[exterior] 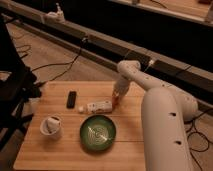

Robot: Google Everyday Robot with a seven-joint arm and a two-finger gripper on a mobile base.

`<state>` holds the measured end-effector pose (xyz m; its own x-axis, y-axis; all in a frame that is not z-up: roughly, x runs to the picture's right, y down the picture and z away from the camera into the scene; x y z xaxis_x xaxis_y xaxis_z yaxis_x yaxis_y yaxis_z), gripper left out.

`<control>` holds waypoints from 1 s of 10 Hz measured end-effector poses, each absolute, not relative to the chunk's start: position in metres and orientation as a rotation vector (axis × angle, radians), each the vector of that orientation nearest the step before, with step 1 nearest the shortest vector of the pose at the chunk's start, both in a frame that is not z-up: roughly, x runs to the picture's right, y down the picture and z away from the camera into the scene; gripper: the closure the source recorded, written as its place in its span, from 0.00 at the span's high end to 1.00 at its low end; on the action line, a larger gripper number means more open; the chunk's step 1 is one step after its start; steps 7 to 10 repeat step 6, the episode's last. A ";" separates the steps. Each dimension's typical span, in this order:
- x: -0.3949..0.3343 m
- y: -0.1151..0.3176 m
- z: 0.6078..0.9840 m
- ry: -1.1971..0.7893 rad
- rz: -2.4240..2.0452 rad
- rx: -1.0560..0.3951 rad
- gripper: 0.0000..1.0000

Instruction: Drag the pepper across the table

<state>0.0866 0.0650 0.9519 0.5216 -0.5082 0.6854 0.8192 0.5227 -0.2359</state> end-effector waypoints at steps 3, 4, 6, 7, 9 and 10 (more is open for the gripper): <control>0.079 0.058 0.953 -0.610 -0.847 -0.568 0.00; 0.080 0.058 0.953 -0.610 -0.847 -0.568 0.03; 0.080 0.058 0.953 -0.610 -0.847 -0.568 0.24; 0.080 0.058 0.953 -0.610 -0.847 -0.568 0.24; 0.080 0.058 0.953 -0.610 -0.847 -0.568 0.24; 0.080 0.058 0.953 -0.610 -0.847 -0.568 0.24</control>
